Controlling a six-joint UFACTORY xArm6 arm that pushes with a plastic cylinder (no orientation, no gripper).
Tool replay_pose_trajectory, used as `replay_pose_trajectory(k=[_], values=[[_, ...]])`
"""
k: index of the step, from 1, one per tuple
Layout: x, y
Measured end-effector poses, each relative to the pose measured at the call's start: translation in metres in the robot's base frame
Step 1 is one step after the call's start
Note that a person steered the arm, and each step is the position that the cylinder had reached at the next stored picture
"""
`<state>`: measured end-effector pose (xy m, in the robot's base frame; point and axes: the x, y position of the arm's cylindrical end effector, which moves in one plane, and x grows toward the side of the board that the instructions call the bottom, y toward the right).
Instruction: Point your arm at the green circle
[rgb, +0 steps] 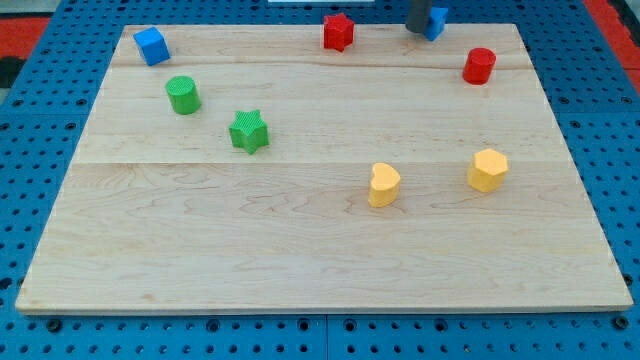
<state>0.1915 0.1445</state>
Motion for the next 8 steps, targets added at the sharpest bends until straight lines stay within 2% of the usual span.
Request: replay_pose_trajectory(k=[3,5,8], values=[[0.013,0.013],[0.036,-0.042],[0.037,-0.062]])
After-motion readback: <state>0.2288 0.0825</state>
